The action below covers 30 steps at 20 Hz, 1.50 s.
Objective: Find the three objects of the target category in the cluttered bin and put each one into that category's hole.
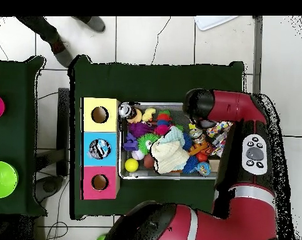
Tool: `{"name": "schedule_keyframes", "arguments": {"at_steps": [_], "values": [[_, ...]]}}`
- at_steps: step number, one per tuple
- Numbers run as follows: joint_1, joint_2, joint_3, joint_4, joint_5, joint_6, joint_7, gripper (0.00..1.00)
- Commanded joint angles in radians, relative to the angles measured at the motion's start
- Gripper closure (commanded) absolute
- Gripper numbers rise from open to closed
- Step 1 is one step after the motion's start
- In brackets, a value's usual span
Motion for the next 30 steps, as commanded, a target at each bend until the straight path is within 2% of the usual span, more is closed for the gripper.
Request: {"name": "schedule_keyframes", "arguments": {"at_steps": [1, 7, 11, 18, 30], "values": [[-0.040, 0.077, -0.004, -0.061, -0.141, 0.068, -0.164, 0.00], [-0.052, 0.090, -0.004, -0.072, -0.173, 0.089, -0.175, 0.00], [-0.055, 0.111, 0.005, -0.101, -0.171, 0.110, -0.147, 0.00], [-0.054, 0.126, 0.002, -0.098, -0.170, 0.117, -0.120, 0.00], [-0.075, 0.294, 0.000, -0.198, -0.190, 0.050, -0.065, 0.00]]}}
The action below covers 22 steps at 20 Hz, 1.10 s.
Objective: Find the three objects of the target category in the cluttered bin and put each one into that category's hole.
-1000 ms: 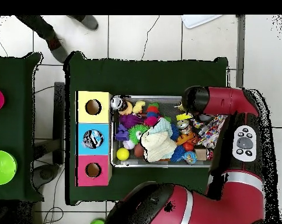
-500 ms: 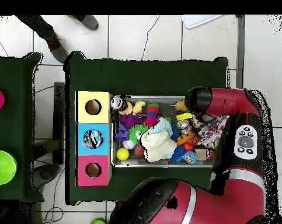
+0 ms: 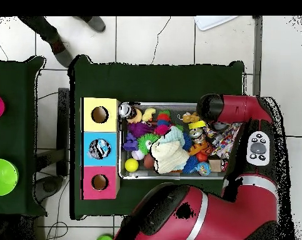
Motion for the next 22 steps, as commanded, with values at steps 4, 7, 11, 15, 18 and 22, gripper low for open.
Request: {"name": "schedule_keyframes", "arguments": {"at_steps": [4, 7, 11, 15, 18, 22], "values": [[-0.029, 0.197, 0.034, -0.120, -0.087, 0.067, -0.109, 0.00], [-0.029, 0.197, 0.026, -0.132, -0.089, 0.091, -0.098, 0.00], [-0.032, 0.199, 0.032, -0.154, -0.078, 0.164, -0.127, 1.00], [-0.060, 0.181, 0.070, -0.122, -0.025, 0.158, -0.111, 1.00], [-0.086, 0.139, 0.115, -0.046, 0.060, 0.132, -0.041, 1.00], [-0.106, 0.089, 0.175, 0.050, 0.186, 0.165, 0.012, 1.00]]}}
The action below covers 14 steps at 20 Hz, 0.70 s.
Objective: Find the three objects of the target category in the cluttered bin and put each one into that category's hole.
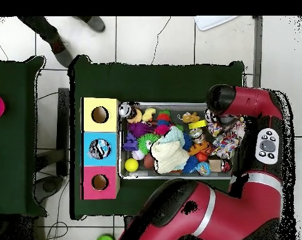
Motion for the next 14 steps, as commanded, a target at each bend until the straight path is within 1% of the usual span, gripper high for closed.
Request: {"name": "schedule_keyframes", "arguments": {"at_steps": [1, 2, 4, 8, 10, 12, 14], "values": [[-0.078, 0.021, 0.183, 0.226, 0.157, -0.006, 0.047, 1.00], [-0.090, 0.010, 0.206, 0.257, 0.204, -0.019, 0.085, 1.00], [-0.098, -0.010, 0.227, 0.300, 0.272, -0.020, 0.137, 1.00], [-0.120, -0.037, 0.268, 0.383, 0.401, -0.050, 0.206, 1.00], [-0.133, -0.058, 0.288, 0.441, 0.455, -0.100, 0.212, 1.00], [-0.132, -0.068, 0.288, 0.474, 0.492, -0.126, 0.228, 1.00], [-0.126, -0.073, 0.278, 0.489, 0.513, -0.141, 0.230, 1.00]]}}
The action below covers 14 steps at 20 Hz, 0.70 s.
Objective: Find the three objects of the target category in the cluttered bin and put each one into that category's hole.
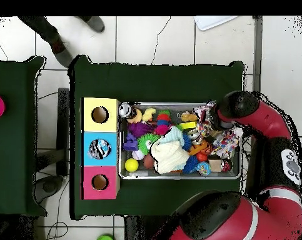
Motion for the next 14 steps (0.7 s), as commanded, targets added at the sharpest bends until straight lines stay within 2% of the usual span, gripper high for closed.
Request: {"name": "schedule_keyframes", "arguments": {"at_steps": [1, 7, 14], "values": [[0.012, -0.002, 0.146, 0.252, 0.135, -0.122, 0.226, 1.00], [0.030, 0.015, 0.119, 0.234, 0.165, -0.136, 0.211, 1.00], [0.035, -0.002, 0.102, 0.276, 0.183, -0.169, 0.215, 1.00]]}}
